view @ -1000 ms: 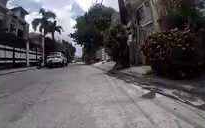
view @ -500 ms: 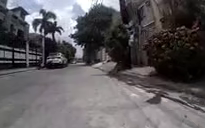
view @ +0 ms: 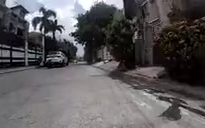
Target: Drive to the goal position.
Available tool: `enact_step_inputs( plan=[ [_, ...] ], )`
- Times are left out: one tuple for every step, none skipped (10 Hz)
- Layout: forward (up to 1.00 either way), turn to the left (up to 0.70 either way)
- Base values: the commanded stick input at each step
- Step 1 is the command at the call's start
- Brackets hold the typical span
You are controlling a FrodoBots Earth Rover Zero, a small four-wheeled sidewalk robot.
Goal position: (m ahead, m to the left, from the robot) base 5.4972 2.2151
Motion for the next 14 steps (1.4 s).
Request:
enact_step_inputs(
  plan=[
    [1.0, 0.0],
    [1.0, 0.0],
    [1.0, 0.02],
    [1.0, 0.31],
    [1.0, 0.39],
    [1.0, 0.4],
    [1.0, 0.21],
    [1.0, 0.0],
    [1.0, 0.0],
    [1.0, 0.0],
    [1.0, 0.0],
    [1.0, 0.0],
    [1.0, 0.0],
    [1.0, 0.0]
  ],
)
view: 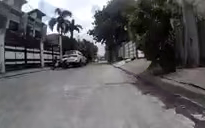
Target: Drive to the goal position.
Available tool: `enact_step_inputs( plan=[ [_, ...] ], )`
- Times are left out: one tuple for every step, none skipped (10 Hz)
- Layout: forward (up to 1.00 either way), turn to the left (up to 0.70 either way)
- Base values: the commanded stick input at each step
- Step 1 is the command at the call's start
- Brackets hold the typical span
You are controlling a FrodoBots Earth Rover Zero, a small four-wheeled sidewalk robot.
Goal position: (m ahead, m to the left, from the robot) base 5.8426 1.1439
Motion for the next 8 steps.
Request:
enact_step_inputs(
  plan=[
    [1.0, 0.0],
    [1.0, 0.0],
    [1.0, 0.0],
    [1.0, 0.0],
    [1.0, 0.0],
    [1.0, -0.01],
    [1.0, -0.05],
    [1.0, -0.2]
  ],
)
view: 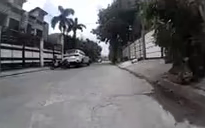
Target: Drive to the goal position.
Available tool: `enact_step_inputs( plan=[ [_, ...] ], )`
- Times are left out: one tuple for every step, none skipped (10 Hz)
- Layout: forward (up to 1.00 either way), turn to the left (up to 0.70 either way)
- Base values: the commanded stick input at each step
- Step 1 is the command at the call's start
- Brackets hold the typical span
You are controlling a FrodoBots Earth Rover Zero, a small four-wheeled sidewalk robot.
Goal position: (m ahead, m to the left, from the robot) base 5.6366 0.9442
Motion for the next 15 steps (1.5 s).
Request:
enact_step_inputs(
  plan=[
    [1.0, -0.1],
    [1.0, 0.0],
    [1.0, 0.0],
    [1.0, 0.0],
    [1.0, 0.0],
    [1.0, 0.0],
    [1.0, 0.0],
    [1.0, -0.01],
    [1.0, -0.03],
    [1.0, -0.03],
    [1.0, -0.05],
    [1.0, -0.1],
    [1.0, -0.18],
    [1.0, -0.24],
    [1.0, -0.22]
  ],
)
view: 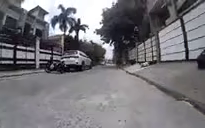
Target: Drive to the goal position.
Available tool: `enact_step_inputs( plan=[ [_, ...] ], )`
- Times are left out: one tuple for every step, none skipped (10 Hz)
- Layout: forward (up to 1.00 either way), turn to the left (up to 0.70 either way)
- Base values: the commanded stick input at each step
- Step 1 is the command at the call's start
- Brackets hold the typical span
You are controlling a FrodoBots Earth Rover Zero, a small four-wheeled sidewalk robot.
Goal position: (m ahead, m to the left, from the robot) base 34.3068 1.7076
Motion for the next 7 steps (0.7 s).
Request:
enact_step_inputs(
  plan=[
    [1.0, -0.04],
    [1.0, 0.0],
    [1.0, 0.0],
    [1.0, 0.0],
    [1.0, 0.0],
    [1.0, 0.0],
    [1.0, -0.15]
  ],
)
